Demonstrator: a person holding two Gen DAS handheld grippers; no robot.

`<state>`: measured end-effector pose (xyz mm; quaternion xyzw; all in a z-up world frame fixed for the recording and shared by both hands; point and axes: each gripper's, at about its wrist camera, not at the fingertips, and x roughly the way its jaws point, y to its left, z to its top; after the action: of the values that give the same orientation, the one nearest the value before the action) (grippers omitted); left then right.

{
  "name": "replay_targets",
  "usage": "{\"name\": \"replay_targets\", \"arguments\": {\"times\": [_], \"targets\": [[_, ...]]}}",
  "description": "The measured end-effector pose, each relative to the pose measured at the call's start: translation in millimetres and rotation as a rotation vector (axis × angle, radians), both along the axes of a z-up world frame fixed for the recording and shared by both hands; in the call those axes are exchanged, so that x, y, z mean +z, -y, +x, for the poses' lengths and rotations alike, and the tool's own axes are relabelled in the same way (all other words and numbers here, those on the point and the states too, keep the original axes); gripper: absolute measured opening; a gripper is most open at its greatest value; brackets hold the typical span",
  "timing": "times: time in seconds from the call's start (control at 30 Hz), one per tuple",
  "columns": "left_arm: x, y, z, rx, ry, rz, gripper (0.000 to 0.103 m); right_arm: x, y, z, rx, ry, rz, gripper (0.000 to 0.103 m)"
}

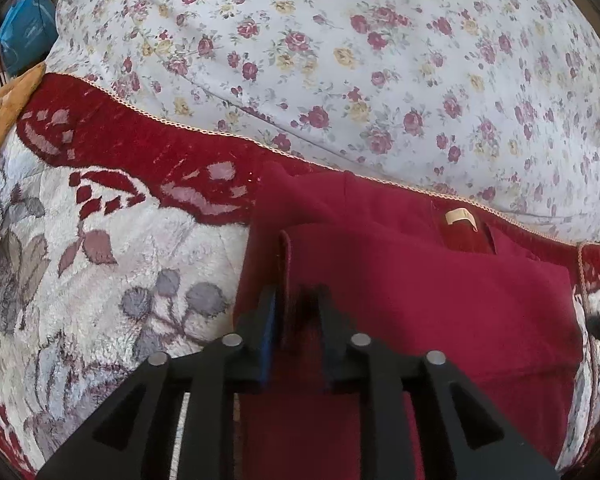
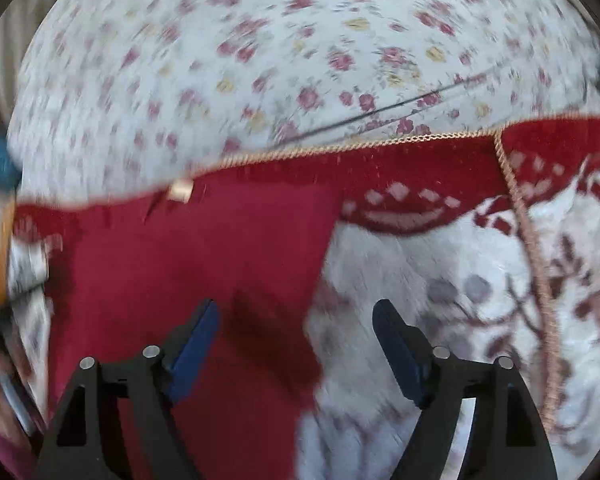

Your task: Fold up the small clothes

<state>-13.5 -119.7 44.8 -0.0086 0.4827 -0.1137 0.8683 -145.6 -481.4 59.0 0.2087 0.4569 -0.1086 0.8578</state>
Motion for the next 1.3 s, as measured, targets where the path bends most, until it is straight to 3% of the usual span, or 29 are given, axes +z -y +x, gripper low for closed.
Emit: {"name": "replay_targets", "arguments": {"times": [0.03, 0.07, 0.1, 0.13, 0.2, 0.23, 0.3, 0.33, 0.4, 0.5, 0.6, 0.73, 0.87, 1.0, 1.1, 1.2, 1.3], "targets": [[0, 1, 0, -0.001, 0.002, 0.004, 0.021, -7, 3, 11, -0.011, -0.014, 0.041, 0.084], [0, 1, 0, -0.003, 0.005, 0.008, 0.021, -19, 8, 24, -0.008, -0.027, 0.104, 0.074], [0, 1, -1, -0.004, 0.006, 0.008, 0.021, -28, 9, 34, 0.006, -0.030, 0.147, 0.060], [0, 1, -1, -0.006, 0.005, 0.004, 0.022, -35, 9, 41, 0.021, -0.046, 0.159, 0.034], [-1, 1, -1, -0.015, -0.002, -0.006, 0.031, -28, 7, 40, 0.028, -0.026, 0.100, 0.024], [-1, 1, -1, -0.018, -0.005, -0.007, 0.042, -22, 5, 37, 0.024, -0.014, 0.035, 0.011], [-4, 5, -1, -0.019, 0.006, 0.016, 0.054, -16, 9, 32, -0.014, -0.035, -0.100, 0.011], [-6, 7, -1, -0.021, 0.008, 0.028, 0.058, -23, 14, 35, -0.018, -0.058, -0.078, 0.011], [-11, 11, -1, -0.027, 0.006, 0.061, 0.058, -31, 19, 34, -0.021, -0.068, -0.027, 0.012], [-12, 10, -3, -0.026, 0.008, 0.068, 0.058, -10, 8, 24, -0.027, -0.033, -0.072, 0.019], [-12, 10, -3, -0.023, 0.008, 0.067, 0.059, 8, -15, 10, 0.065, -0.009, -0.125, 0.026], [-13, 10, -4, -0.024, 0.011, 0.075, 0.061, -20, -33, -14, 0.100, -0.168, -0.268, 0.026], [-11, 8, -5, -0.019, 0.008, 0.073, 0.065, -1, -24, -35, 0.075, -0.108, -0.210, 0.029], [-13, 5, -3, -0.001, -0.005, 0.063, 0.069, 14, -24, -20, 0.050, -0.027, -0.185, 0.036], [-15, 5, -3, -0.001, -0.005, 0.068, 0.070, 1, -27, 11, 0.058, -0.024, -0.162, 0.038], [-18, 6, -2, -0.002, -0.004, 0.073, 0.071, -33, -20, 33, 0.040, -0.085, -0.140, 0.038], [-20, 6, -2, -0.002, -0.006, 0.073, 0.072, -35, -15, 38, 0.028, -0.070, -0.129, 0.042]]}}
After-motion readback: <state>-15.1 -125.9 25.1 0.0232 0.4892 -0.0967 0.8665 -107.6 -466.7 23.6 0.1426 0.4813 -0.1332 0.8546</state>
